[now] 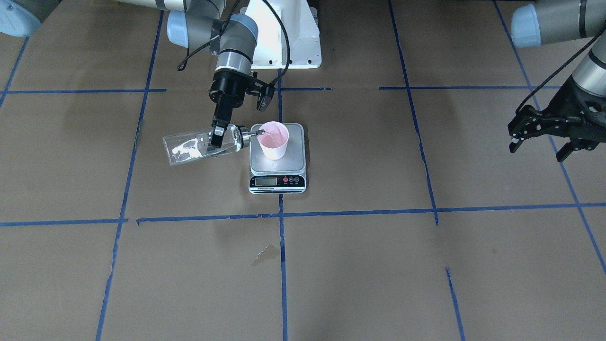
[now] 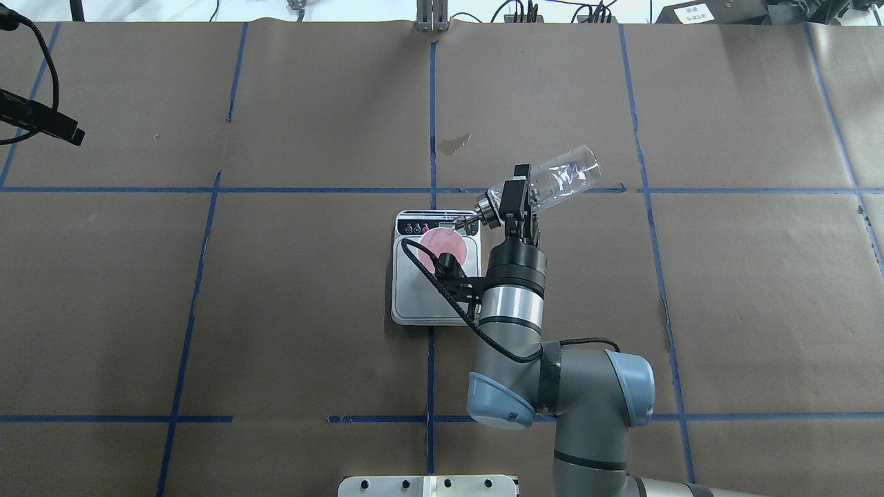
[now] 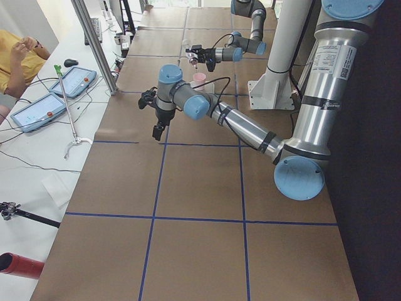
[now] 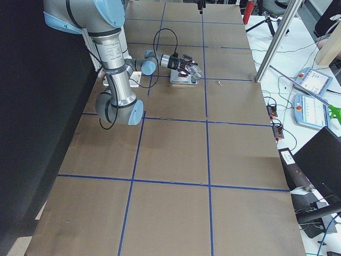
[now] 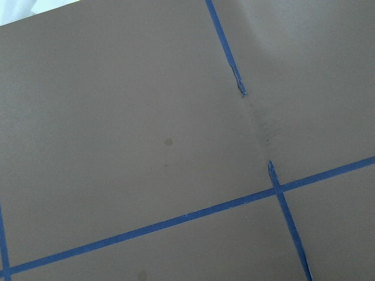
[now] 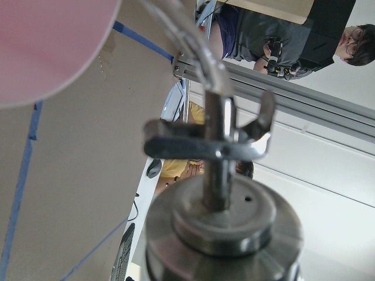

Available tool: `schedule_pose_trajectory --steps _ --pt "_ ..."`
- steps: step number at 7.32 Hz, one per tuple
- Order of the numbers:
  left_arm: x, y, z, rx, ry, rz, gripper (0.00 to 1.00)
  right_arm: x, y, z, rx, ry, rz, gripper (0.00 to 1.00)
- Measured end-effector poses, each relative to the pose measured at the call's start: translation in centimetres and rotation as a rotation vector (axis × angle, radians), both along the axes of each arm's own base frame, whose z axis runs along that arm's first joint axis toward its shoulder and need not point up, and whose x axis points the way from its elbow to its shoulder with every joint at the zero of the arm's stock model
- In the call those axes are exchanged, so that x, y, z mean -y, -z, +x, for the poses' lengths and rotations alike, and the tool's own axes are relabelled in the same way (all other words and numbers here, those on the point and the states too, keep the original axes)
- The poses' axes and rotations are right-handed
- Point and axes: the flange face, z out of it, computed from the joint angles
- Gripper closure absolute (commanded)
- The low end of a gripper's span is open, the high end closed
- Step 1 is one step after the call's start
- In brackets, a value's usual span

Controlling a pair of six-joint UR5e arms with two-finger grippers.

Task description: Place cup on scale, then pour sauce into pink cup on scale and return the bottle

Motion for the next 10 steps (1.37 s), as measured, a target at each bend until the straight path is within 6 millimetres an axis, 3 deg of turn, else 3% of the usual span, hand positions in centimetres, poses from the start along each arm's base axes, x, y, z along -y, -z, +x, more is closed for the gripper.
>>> schedule_pose_trajectory --steps 7,10 --pt "0.0 0.0 0.0 -0.001 0.002 -0.002 0.0 0.2 0.1 0.4 0.005 -0.012 0.015 1.0" --pt "0.0 0.2 0.0 -0.004 0.002 0.0 0.0 -0.4 -1.4 0.2 0.311 -0.071 0.018 1.0"
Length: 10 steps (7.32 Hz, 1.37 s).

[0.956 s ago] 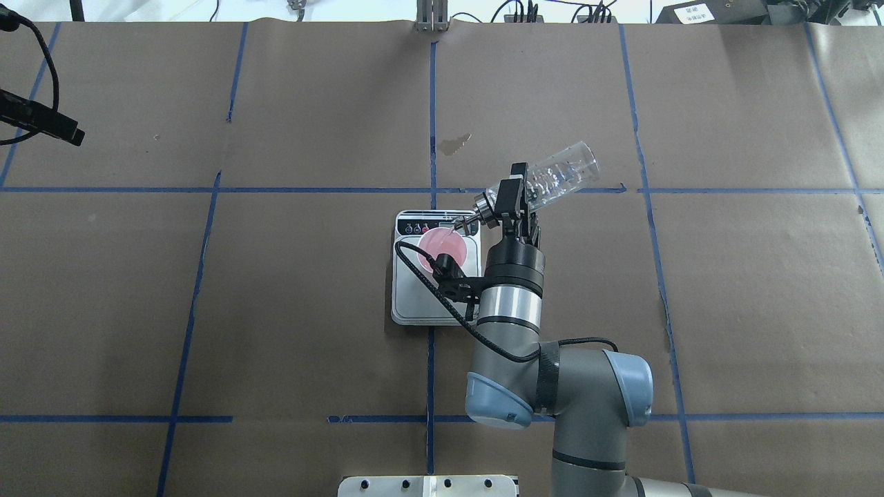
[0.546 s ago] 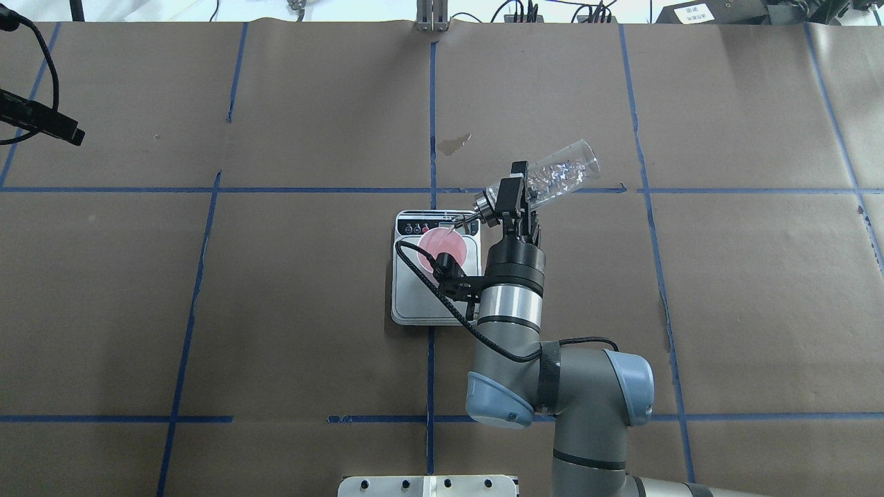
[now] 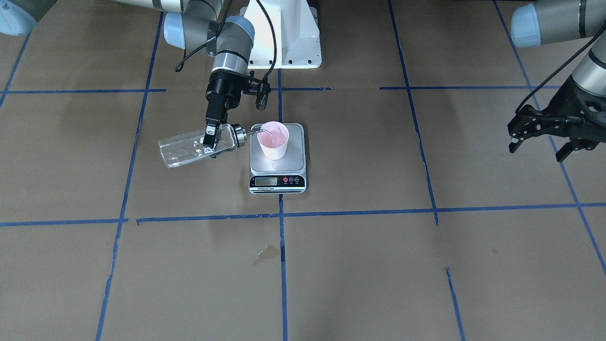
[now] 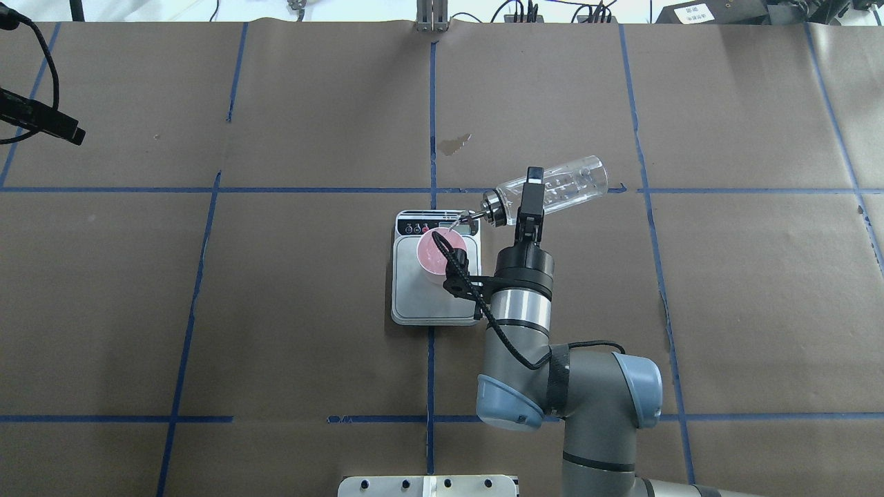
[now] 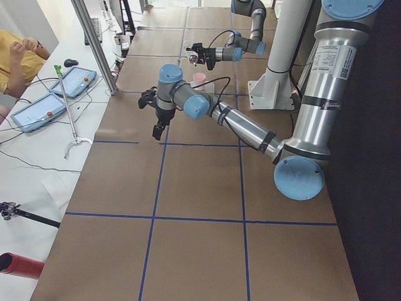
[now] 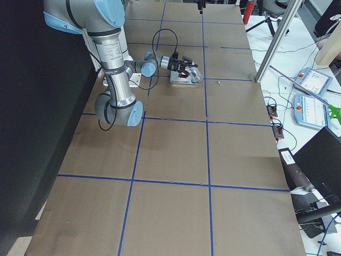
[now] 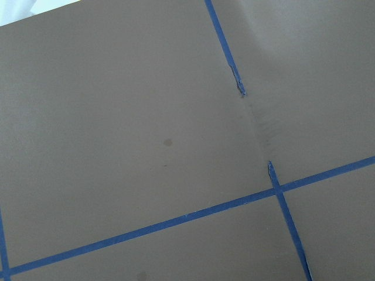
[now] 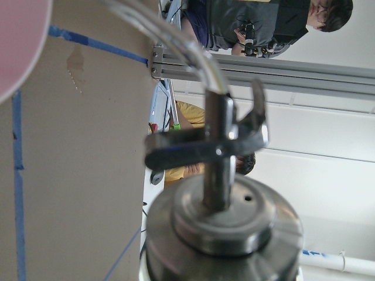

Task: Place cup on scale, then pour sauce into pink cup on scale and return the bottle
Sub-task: 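Tilt the bottle upright and carry it back toward its spot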

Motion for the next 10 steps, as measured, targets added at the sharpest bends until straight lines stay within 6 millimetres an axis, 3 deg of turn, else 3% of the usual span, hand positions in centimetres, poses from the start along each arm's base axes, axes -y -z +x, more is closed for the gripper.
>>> schedule_pose_trajectory --steps 3,5,7,8,10 --pt "-0.1 0.4 -0.1 -0.005 0.004 0.005 0.0 -1.2 1.4 -0.5 0.463 -0.025 -0.067 1.0" --pt "-0.2 0.6 -0.2 -0.006 0.005 0.006 0.0 -1.5 1.7 1.0 0.781 -0.027 -0.106 1.0" --pt "-0.2 0.7 -0.3 -0.006 0.007 0.009 0.0 -2.0 -0.1 3.5 1.052 -0.031 -0.131 1.0" --pt "-0.2 0.7 -0.3 -0.006 0.008 0.01 0.0 -2.1 -1.7 4.9 1.157 -0.047 -0.162 1.0" --pt "-0.2 0.7 -0.3 -0.004 0.01 0.011 0.0 -2.0 -6.0 9.4 1.33 -0.11 -0.285 1.0"
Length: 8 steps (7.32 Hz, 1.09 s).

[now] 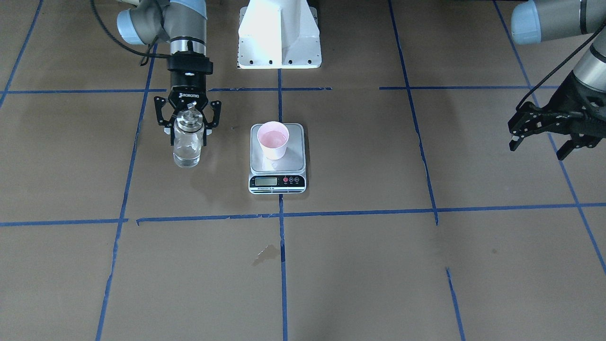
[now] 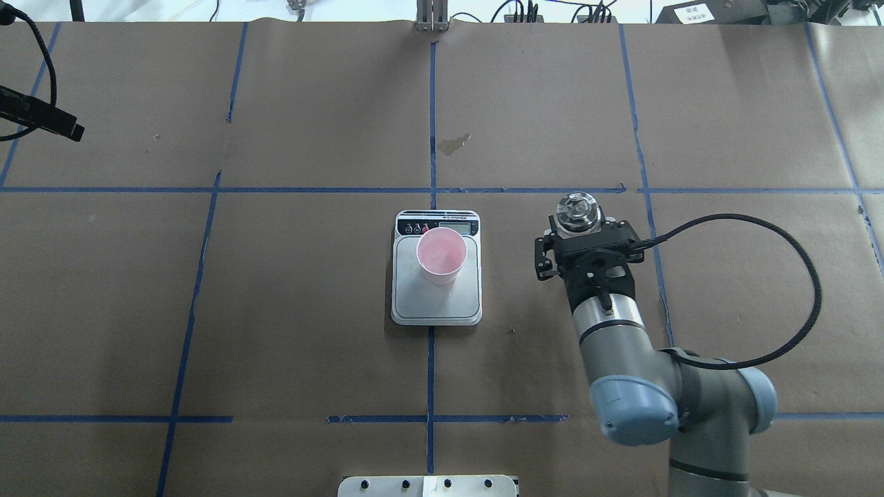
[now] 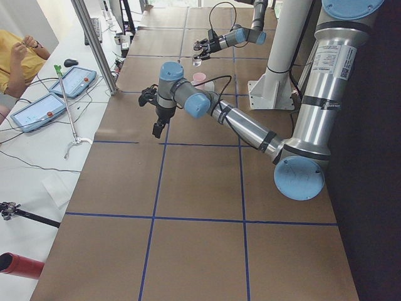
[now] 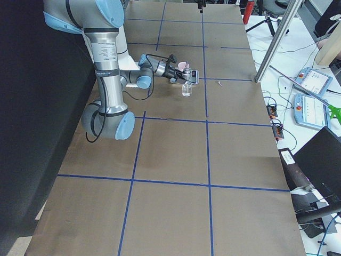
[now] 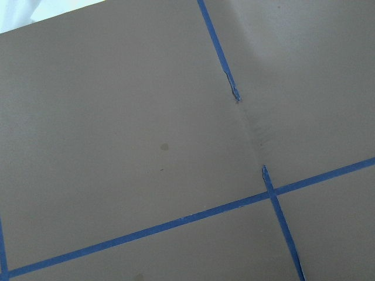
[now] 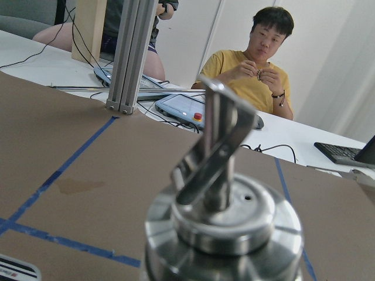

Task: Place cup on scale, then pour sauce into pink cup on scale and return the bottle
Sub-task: 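Tilt the bottle upright and carry it back toward its spot, then lower the bottle onto the table with the right gripper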

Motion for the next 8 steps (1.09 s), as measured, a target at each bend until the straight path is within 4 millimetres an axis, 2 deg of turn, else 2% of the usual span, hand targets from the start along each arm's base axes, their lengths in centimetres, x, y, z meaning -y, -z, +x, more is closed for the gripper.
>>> schedule_pose_trajectory --steps 1,4,6,8 --pt "0.0 0.0 0.0 0.001 0.001 0.001 0.0 0.1 -1.6 1.5 0.078 -0.014 -0.065 1.0" --pt "0.1 0.1 0.0 0.001 0.002 0.003 0.0 0.4 -4.9 4.0 0.273 -0.086 -0.167 1.0" --pt "0.1 0.2 0.0 0.0 0.003 0.003 0.0 0.1 -7.4 5.3 0.268 -0.1 -0.184 1.0" --pt "0.1 0.2 0.0 -0.001 0.003 0.003 0.0 0.1 -8.5 5.9 0.247 -0.117 -0.176 1.0"
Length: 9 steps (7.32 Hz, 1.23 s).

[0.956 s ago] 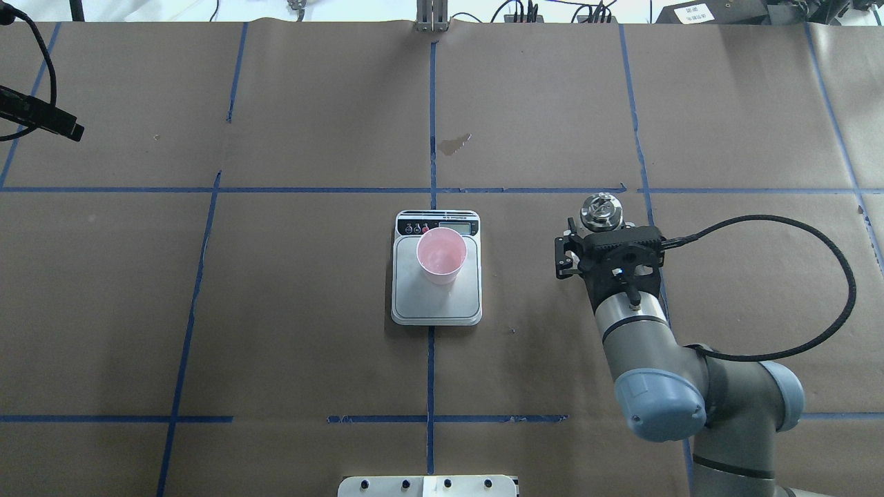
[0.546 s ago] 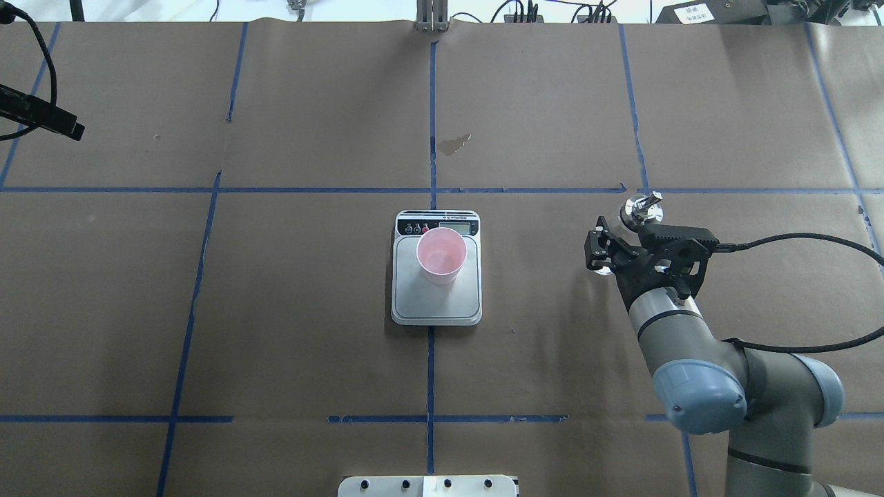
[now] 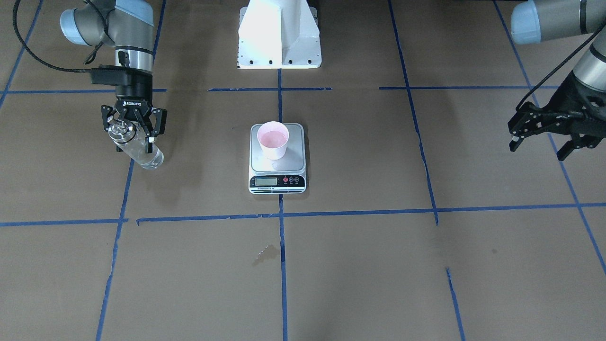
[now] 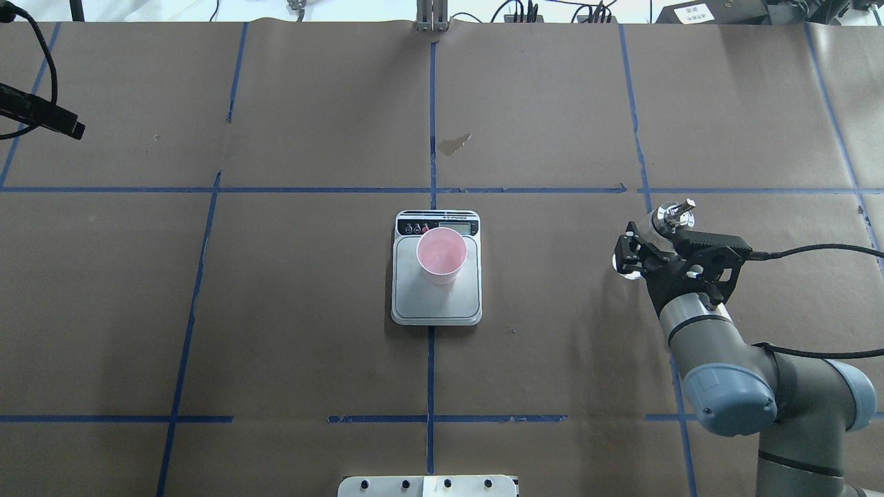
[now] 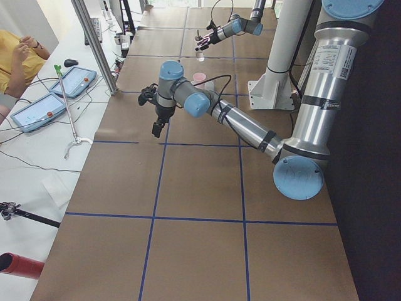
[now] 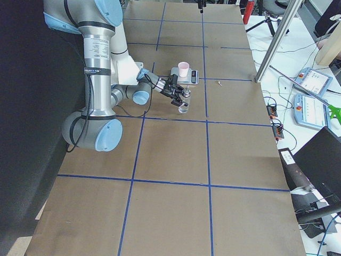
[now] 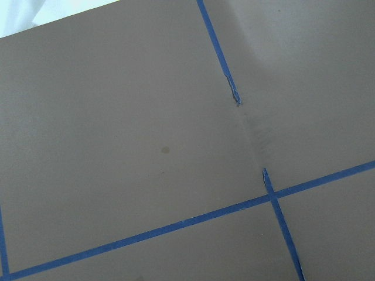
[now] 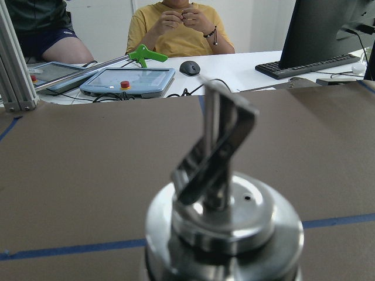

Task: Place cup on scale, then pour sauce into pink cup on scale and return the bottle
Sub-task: 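Lower the bottle onto the table with the right gripper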

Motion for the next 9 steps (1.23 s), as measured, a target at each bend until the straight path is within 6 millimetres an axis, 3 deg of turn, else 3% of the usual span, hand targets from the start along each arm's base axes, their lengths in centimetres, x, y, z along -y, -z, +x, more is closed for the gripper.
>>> schedule_pose_trajectory --steps 4,9 --pt "0.0 -0.1 -0.1 0.001 0.002 0.0 0.0 0.2 -1.9 -0.3 -0.052 -0.031 0.017 1.0" --pt "0.0 0.1 -0.1 0.0 0.003 0.002 0.0 0.2 -2.1 -0.4 -0.054 -0.03 0.017 1.0"
